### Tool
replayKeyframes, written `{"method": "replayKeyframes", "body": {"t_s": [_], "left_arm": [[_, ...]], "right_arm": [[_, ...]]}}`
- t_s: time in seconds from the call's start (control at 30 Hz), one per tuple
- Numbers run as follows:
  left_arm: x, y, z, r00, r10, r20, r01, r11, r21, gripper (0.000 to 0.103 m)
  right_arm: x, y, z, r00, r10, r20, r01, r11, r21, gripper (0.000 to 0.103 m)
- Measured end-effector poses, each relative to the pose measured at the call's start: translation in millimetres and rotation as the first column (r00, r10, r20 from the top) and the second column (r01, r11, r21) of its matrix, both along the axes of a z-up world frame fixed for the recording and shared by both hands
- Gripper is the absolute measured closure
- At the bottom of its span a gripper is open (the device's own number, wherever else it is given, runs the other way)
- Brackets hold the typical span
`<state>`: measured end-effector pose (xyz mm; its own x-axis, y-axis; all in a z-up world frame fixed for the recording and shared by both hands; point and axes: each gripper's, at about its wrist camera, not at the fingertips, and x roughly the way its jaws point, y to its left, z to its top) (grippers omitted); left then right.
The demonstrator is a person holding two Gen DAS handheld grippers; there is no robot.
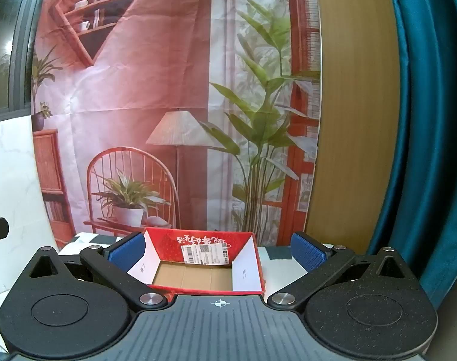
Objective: Organize soft objects
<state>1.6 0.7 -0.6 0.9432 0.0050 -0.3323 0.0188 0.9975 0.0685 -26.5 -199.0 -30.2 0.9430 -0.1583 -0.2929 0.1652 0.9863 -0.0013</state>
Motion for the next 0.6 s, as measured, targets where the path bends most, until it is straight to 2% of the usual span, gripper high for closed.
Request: {"method": "replayKeyframes", "body": {"t_s": [0.17, 0.2, 0.6], "left_arm": [[2.5, 7.5, -0.7, 1.000, 0.011, -0.021, -0.011, 1.000, -0.016, 0.000], [-3.5, 4.5, 3.1, 1.000, -0.007, -0.001, 0.007, 1.000, 0.002, 0.000], [1.5, -1.7, 0.6, 1.000, 0.001, -0.004, -0.001, 1.000, 0.000, 0.000]], "right_arm": [[0.1, -0.7, 0.0, 1.000, -0.002, -0.002, 0.002, 1.000, -0.003, 0.000], [-0.1, -0.8, 0.0, 1.000, -0.002, -0.001, 0.002, 1.000, -0.003, 0.000], [0.7, -1.3, -0.9, 1.000, -0.003, -0.003, 0.003, 1.000, 0.000, 0.000]]}}
